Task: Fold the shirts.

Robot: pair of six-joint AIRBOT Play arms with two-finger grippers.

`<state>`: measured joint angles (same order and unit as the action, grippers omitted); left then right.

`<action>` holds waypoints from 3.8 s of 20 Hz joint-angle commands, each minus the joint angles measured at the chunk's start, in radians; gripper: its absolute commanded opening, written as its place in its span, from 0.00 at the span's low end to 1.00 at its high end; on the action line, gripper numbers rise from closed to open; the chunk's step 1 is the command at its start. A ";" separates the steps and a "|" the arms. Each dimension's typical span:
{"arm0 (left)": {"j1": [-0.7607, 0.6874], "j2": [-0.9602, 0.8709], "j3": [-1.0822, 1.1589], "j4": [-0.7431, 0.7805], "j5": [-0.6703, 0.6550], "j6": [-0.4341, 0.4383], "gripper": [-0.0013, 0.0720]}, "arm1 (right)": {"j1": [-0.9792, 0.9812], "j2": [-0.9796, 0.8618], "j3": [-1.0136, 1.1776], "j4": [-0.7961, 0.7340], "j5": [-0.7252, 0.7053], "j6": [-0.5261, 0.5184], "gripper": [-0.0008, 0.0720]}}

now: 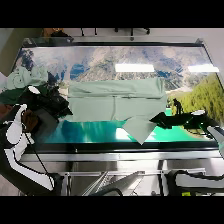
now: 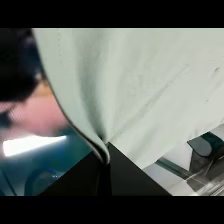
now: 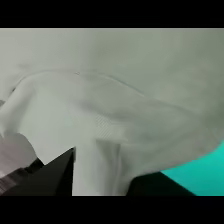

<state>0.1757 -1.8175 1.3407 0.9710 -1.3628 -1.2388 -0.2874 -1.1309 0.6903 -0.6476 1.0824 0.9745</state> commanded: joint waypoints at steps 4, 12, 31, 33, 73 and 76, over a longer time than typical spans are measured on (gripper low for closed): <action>0.004 0.007 0.000 0.006 -0.034 -0.003 0.04 | 0.009 0.029 0.000 -0.017 0.030 0.023 0.04; 0.003 0.244 -0.182 0.230 -0.080 -0.119 0.04 | -0.080 0.359 -0.082 -0.348 0.210 0.254 0.04; -0.089 0.118 0.119 0.232 0.003 -0.164 0.04 | 0.089 -0.143 0.455 -0.085 -0.115 -0.138 0.04; -0.089 0.042 0.177 0.232 0.001 -0.182 0.04 | 0.088 -0.229 0.550 -0.092 -0.115 -0.141 0.04; -0.500 -0.148 0.591 0.214 -0.040 -0.273 0.36 | 0.008 -0.404 0.739 -0.005 0.253 -0.128 0.04; -0.613 -0.248 0.591 0.049 0.122 -0.267 0.15 | 0.006 -0.310 0.779 -0.090 0.308 -0.061 0.04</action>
<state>-0.3420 -1.9919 1.9312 1.1378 -1.3842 -1.5105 -0.2848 -1.5120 1.4372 -0.6846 1.3418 0.8574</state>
